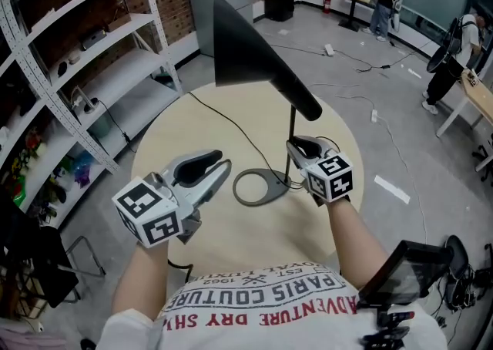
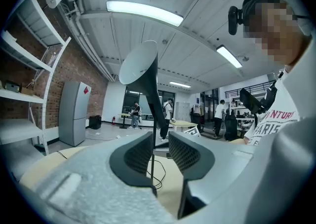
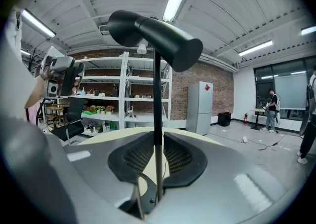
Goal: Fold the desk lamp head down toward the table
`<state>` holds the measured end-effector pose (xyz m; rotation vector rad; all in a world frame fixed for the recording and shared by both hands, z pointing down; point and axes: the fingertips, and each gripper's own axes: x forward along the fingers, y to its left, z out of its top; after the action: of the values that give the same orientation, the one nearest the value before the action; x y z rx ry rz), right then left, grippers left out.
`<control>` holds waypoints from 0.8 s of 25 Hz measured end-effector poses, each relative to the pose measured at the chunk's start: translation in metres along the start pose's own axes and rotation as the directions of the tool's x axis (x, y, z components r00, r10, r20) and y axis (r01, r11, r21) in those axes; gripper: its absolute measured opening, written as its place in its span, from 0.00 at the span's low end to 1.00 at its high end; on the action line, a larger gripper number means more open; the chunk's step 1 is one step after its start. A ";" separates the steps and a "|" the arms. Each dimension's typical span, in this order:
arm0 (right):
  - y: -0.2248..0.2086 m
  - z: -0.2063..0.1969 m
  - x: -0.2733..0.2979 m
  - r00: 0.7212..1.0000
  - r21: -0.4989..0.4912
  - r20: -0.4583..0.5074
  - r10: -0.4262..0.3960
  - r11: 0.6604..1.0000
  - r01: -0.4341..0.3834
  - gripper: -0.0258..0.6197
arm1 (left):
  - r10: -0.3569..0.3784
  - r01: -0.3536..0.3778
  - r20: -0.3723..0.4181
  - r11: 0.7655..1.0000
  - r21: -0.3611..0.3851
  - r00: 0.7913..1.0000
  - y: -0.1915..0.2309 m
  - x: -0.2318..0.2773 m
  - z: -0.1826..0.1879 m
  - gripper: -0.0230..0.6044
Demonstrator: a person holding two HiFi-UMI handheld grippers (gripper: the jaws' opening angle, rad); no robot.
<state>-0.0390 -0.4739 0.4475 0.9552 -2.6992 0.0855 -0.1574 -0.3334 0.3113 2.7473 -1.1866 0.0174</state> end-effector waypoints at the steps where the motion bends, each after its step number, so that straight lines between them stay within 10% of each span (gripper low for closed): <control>1: 0.001 0.000 0.001 1.000 -0.002 0.000 0.004 1.000 -0.004 0.13 | 0.002 -0.002 0.002 1.000 -0.002 1.000 0.002 0.000 0.005 0.22; 20: 0.000 0.004 0.006 1.000 0.014 0.001 0.013 1.000 -0.013 0.12 | 0.032 -0.041 0.046 0.976 0.215 0.998 0.023 0.017 0.137 0.30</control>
<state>-0.0446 -0.4783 0.4453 0.9415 -2.7100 0.1060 -0.1693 -0.3803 0.1796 2.9243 -1.3189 0.0987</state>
